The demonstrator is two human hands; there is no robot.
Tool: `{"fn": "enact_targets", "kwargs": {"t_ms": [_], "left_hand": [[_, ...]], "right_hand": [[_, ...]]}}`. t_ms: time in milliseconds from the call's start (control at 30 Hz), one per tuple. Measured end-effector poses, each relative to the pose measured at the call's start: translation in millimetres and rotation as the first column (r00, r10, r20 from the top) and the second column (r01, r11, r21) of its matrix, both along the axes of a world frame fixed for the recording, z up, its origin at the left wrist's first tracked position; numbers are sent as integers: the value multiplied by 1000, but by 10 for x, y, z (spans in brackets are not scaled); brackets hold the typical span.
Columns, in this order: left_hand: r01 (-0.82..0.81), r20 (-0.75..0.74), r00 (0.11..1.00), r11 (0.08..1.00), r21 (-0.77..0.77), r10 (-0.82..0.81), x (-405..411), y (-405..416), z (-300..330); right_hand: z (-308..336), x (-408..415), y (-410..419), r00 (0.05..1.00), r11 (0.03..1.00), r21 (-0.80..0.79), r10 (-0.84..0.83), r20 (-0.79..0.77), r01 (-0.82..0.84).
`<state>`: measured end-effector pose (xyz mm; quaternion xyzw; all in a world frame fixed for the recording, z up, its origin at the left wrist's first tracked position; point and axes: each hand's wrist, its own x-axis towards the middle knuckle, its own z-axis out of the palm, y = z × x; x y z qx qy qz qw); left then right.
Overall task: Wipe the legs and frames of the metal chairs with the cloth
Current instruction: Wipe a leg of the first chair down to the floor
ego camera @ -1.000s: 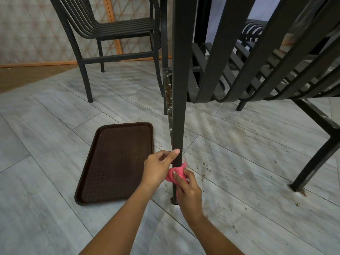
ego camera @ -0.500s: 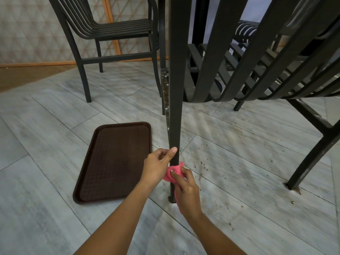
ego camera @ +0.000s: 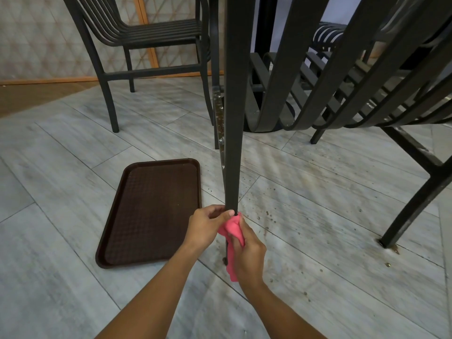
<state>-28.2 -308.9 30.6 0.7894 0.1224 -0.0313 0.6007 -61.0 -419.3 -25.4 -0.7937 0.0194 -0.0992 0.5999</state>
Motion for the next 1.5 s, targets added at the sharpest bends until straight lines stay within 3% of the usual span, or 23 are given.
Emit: {"fn": "enact_targets", "kwargs": {"t_ms": [300,633,1400,1500], "left_hand": [[-17,26,1000,1000,25,17,28,24,-24],[-25,26,999,998,-64,26,39,24,-56],[-6,25,1000,1000,16,6,29,8,-63],[-4,10,1000,1000,15,4,12,-9,-44]], "right_hand": [[-31,40,44,996,993,98,-63,-62,69],[-93,34,40,996,997,42,-61,-72,64],[-399,35,-25,994,999,-23,36,-108,-38],[-281,8,-85,992,986,-151,55,-116,-72]]}}
